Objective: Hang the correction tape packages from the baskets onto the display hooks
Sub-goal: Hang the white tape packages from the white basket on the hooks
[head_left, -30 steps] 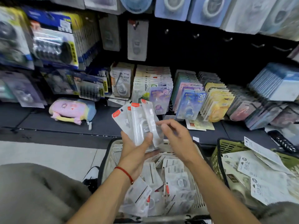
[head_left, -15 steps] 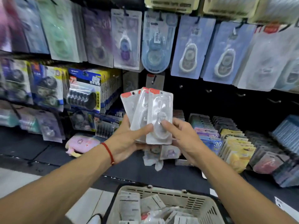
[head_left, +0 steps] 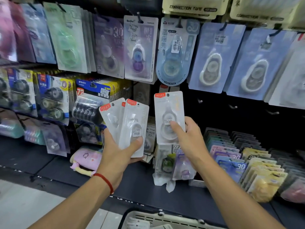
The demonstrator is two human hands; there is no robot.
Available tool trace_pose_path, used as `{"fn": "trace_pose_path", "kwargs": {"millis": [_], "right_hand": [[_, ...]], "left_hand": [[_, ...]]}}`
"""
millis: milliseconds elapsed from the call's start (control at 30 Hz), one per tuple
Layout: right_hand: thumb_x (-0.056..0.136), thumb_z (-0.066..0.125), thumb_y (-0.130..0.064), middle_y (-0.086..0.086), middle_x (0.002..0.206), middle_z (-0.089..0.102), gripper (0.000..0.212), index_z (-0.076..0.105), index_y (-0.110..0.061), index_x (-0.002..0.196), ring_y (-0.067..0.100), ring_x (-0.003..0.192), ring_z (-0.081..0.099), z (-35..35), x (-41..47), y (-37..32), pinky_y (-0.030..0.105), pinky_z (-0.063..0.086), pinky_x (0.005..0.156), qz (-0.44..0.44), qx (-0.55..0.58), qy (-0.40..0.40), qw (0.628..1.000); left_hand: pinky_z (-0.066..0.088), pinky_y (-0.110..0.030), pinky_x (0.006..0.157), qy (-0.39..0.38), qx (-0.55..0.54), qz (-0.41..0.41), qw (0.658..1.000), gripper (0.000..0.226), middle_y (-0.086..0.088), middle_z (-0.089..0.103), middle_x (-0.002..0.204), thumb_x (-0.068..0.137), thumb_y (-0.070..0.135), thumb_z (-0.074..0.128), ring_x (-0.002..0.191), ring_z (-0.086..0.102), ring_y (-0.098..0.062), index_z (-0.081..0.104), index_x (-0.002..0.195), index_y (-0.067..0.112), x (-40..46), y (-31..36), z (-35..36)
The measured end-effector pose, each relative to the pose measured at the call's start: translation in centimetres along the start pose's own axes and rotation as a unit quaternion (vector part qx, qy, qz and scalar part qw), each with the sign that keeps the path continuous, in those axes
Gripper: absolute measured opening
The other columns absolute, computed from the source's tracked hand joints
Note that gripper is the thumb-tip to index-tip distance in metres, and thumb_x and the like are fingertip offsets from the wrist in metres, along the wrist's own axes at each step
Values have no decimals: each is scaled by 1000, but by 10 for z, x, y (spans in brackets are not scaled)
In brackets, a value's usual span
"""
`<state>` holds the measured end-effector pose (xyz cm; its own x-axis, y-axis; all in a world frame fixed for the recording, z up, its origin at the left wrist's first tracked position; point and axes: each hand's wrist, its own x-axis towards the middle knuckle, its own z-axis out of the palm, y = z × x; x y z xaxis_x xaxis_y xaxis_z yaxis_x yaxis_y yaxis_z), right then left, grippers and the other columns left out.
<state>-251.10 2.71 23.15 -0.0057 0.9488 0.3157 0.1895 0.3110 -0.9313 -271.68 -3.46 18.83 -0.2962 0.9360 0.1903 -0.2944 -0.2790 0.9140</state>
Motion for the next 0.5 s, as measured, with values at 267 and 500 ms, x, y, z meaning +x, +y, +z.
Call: {"fn": "trace_pose_path", "kwargs": {"millis": [267,500], "right_hand": [[99,67,-46,-14,107,73,22,63,-31,115,4,94,71,23,5,9,30,55,77,33,-7,51,998],[102,49,-63,-4,127,63,56,55,-22,140,17,108,61,24,-5,15,47,52,101,188,-132,-25,973]], "left_hand": [[65,-53,76,-3,-1,13,1000,77,12,69,129,73,22,91,115,73,-18,48,133,45,-2,7,-4],[64,-57,75,-45,-25,-5,999,80,2,66,137,76,11,91,118,72,-24,47,137,37,-4,6,-1]]}}
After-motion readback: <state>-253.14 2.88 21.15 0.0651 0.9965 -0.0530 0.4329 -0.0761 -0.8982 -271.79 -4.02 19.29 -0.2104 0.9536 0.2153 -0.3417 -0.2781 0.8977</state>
